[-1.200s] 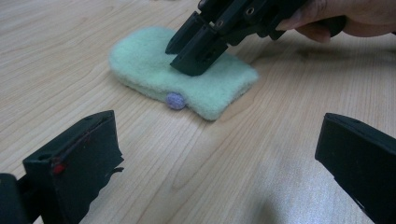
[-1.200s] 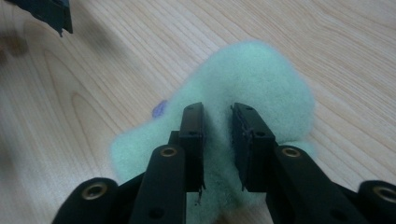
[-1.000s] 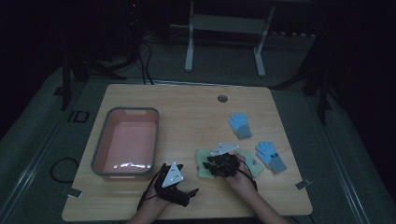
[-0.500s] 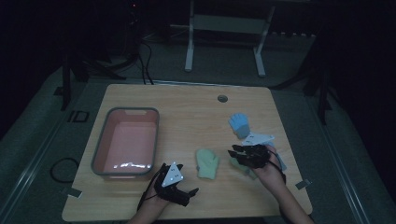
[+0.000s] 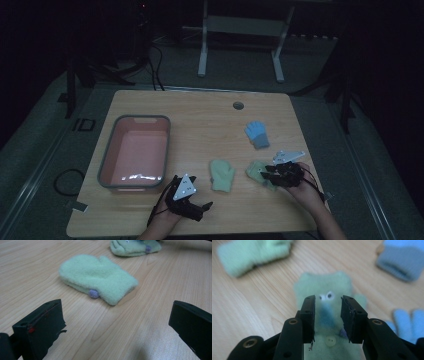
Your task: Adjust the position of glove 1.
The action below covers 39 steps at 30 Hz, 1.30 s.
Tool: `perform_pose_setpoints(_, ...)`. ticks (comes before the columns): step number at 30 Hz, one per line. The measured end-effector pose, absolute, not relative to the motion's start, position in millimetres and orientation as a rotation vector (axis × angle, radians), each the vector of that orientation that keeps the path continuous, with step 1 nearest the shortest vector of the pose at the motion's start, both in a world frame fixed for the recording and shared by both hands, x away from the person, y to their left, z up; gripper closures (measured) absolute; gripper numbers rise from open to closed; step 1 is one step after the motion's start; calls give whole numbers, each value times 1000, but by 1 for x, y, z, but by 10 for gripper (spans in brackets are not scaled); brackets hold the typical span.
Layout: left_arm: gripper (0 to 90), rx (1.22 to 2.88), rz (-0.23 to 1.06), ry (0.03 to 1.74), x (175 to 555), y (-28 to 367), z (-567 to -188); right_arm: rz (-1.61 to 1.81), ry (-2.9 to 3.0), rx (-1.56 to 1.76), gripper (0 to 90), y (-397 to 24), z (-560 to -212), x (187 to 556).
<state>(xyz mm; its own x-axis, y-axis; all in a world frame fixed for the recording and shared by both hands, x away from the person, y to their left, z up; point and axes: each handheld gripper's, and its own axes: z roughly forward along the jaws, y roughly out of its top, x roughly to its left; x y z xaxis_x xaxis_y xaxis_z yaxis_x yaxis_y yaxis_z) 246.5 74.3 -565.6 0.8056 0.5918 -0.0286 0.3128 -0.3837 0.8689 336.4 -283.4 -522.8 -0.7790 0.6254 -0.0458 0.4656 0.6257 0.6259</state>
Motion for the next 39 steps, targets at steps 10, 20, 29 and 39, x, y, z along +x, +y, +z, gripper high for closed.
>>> perform_pose_setpoints(10,1,1997,352,677,247,74,-566,810,2632,892,731,-277,-535,335)
perform_pose_setpoints(20,1,1994,360,686,247,74,-566,888,2385,1157,865,-261,-509,310)
perform_pose_setpoints(29,1,1987,372,686,246,75,-566,978,2099,1469,866,-241,-497,287)
perform_pose_setpoints(39,1,1976,369,690,246,76,-565,866,1919,1602,866,-235,-526,286)
